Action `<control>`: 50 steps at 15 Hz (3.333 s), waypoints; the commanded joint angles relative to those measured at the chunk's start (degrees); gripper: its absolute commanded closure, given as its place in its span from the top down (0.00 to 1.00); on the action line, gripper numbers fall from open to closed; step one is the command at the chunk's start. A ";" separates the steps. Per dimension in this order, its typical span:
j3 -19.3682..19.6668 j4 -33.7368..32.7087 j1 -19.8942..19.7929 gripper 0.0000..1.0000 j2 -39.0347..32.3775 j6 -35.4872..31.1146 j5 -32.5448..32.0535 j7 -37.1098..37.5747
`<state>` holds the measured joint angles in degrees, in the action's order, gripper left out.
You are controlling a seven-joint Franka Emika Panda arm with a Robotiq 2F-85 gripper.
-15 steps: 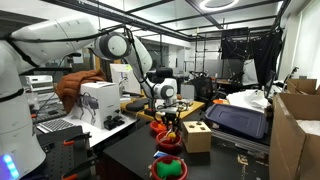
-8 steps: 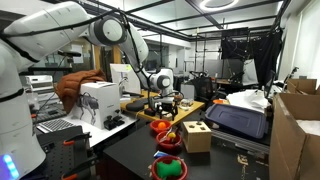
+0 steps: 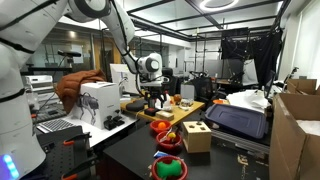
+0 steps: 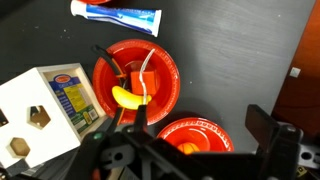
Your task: Pick up the fork on the table and put it in the bowl with the banana
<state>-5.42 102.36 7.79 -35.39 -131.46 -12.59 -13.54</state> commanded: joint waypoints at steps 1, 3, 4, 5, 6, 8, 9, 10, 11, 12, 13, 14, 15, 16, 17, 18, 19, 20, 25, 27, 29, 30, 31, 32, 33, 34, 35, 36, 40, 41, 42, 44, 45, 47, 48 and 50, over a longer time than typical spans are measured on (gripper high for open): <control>0.04 9.44 1.72 1.00 10.29 3.32 -0.73 3.96; -0.15 11.84 2.23 1.00 14.01 4.70 -0.63 5.48; -0.12 12.78 2.38 1.00 15.86 5.46 -0.69 6.26; -0.08 13.58 2.37 1.00 17.55 5.86 -0.65 7.08; -0.22 13.62 2.09 1.00 18.87 7.13 0.15 7.62; 0.00 13.43 1.97 1.00 21.28 8.19 -0.05 9.28; 0.20 13.09 1.93 1.00 22.31 8.49 -0.36 10.52; 0.32 12.31 1.82 1.00 23.04 9.62 -0.17 11.63; 0.38 11.82 1.66 1.00 23.83 9.99 0.04 12.58; 0.60 11.33 1.57 1.00 24.47 10.24 -0.25 13.99; 0.74 10.95 1.44 1.00 25.11 10.49 -0.51 15.22; 0.88 10.62 1.28 1.00 25.73 10.86 -0.68 16.28; 1.09 10.28 1.21 1.00 26.27 11.40 -1.22 17.59; 1.25 9.92 1.09 1.00 26.78 12.09 -1.59 18.72; 1.35 9.58 0.92 1.00 27.15 12.79 -1.97 19.74; 1.43 9.04 0.72 1.00 27.37 13.56 -2.39 20.34; 1.48 8.46 0.50 1.00 27.50 14.44 -2.42 20.52; 1.59 7.74 0.35 1.00 27.51 15.20 -2.91 20.48; 1.65 0.63 -0.49 1.00 25.82 23.64 -3.28 15.54; 1.90 -3.84 -0.71 1.00 24.99 27.88 -5.03 13.49; 2.01 -8.39 -0.98 1.00 23.84 30.90 -7.24 10.26; 2.05 -10.41 -1.19 1.00 23.00 31.70 -8.03 8.39; 2.20 -12.06 -1.22 1.00 22.15 31.79 -9.83 7.24; 2.22 -13.65 -1.38 1.00 21.23 32.96 -10.51 5.04; 1.93 -9.01 -1.38 1.00 24.06 30.02 -8.99 8.20; 2.00 -10.40 -1.52 1.00 23.27 30.61 -9.50 7.01; 2.05 -11.31 -1.59 1.00 22.58 30.92 -9.67 6.53; 2.07 -11.81 -1.62 1.00 22.03 31.01 -9.69 6.15; 2.09 -12.13 -1.56 1.00 21.46 31.06 -9.71 6.09; 2.09 -12.17 -1.56 1.00 21.46 31.08 -9.71 6.09; 2.09 -12.21 -1.56 1.00 21.46 31.10 -9.71 6.09; 2.09 -12.27 -1.56 1.00 21.46 31.13 -9.71 6.09; 2.09 -12.28 -1.56 1.00 21.46 31.14 -9.71 6.09; 2.09 -12.29 -1.56 1.00 21.46 31.16 -9.71 6.09; 2.09 -12.29 -1.56 1.00 21.46 31.16 -9.71 6.09; 2.09 -12.29 -1.56 1.00 21.46 31.17 -9.71 6.09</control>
<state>-3.20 90.28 6.29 -13.88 -100.51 -22.29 -7.46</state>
